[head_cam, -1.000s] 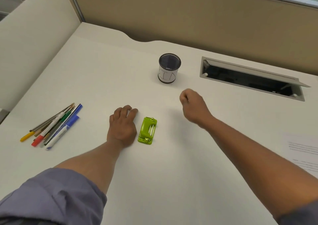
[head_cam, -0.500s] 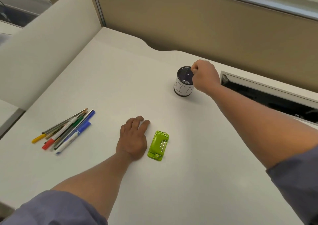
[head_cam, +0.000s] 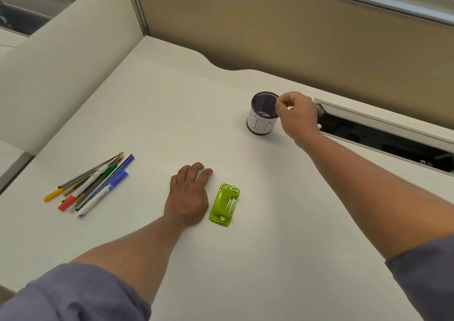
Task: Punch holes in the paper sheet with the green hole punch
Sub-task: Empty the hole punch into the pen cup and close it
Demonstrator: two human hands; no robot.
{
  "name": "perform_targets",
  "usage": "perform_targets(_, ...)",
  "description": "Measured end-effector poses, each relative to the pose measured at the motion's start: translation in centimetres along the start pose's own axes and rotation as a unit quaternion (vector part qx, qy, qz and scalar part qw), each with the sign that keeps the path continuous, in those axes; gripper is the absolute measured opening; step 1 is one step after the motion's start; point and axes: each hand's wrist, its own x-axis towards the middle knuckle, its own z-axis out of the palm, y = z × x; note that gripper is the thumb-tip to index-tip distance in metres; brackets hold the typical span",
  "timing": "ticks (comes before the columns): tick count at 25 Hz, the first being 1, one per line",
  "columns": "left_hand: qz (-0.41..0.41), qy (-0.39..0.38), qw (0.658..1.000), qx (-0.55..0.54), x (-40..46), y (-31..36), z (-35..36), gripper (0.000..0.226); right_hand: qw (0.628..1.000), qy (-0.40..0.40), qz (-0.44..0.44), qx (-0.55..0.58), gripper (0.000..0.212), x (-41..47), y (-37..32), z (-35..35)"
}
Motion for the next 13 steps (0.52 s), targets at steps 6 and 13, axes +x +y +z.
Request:
perform_targets(6, 0.0, 0.003, 1.0, 0.001, 0.0, 0.1, 0.0, 0.057, 0.998, -0.065, 0.003, -0.013, 0.009, -7.6, 3.2, -1.5)
perform_targets(13, 0.001, 0.016, 1.0, -0.004, 0.0, 0.1, 0.2, 0.057, 0.954, -0.262, 0.057, -0.133, 0.013, -17.1, 7.8, -3.4)
